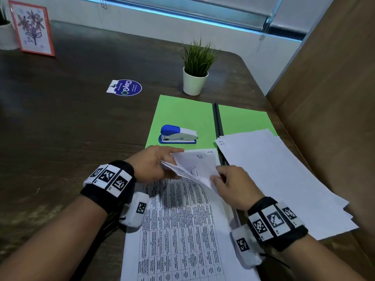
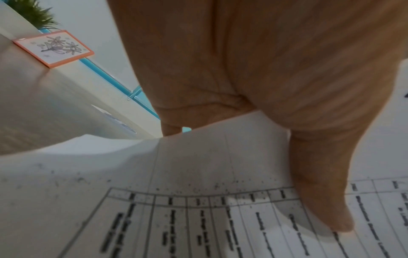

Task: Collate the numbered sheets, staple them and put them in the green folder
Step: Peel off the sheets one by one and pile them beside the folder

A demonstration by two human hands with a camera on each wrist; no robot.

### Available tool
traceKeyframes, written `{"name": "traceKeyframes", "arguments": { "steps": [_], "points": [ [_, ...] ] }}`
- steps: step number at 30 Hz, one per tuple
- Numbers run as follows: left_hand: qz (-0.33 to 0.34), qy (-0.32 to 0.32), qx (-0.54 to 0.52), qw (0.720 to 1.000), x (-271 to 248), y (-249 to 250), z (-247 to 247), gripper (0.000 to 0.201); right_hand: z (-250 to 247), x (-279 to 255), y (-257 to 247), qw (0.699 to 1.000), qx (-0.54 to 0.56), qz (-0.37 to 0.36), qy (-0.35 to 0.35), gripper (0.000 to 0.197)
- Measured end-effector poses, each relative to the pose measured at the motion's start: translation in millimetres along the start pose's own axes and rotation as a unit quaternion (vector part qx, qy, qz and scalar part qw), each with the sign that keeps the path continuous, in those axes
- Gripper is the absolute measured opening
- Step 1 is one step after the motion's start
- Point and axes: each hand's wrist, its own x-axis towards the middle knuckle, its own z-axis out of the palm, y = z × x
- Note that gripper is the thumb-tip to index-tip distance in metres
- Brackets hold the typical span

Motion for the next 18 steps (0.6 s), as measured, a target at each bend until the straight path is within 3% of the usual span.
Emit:
{"name": "traceKeyframes", "arguments": {
  "steps": [2, 5, 8, 9, 13, 18],
  "points": [
    [0.004, 0.009, 0.012, 1.0, 2, -5, 1, 0.008, -2, -2, -2, 0.999, 0.004, -0.009, 0.046, 0.041],
    [-0.018, 0.011, 0.025, 0.999, 3, -8, 1, 0.01, -4, -5, 0, 1.0, -0.003, 0.014, 0.005, 0.041],
    [-0.009, 0.013, 0.024, 1.0, 3, -8, 1, 0.012, -10, -8, 6, 0.991, 0.059, 0.032, 0.118, 0.042],
    [-0.008, 0.014, 0.027, 1.0, 3, -8, 1, 0.012, -14, -9, 7, 0.988, 0.081, 0.043, 0.125, 0.043],
    [-0.019, 0.01, 0.034, 0.999, 4, -12, 1, 0.012, -31, -12, 12, 0.994, 0.013, 0.089, -0.063, 0.041],
    [-0.016, 0.009, 0.032, 0.999, 6, -9, 2, 0.012, -49, -13, 23, 0.98, -0.127, 0.086, -0.13, 0.034]
  ]
}}
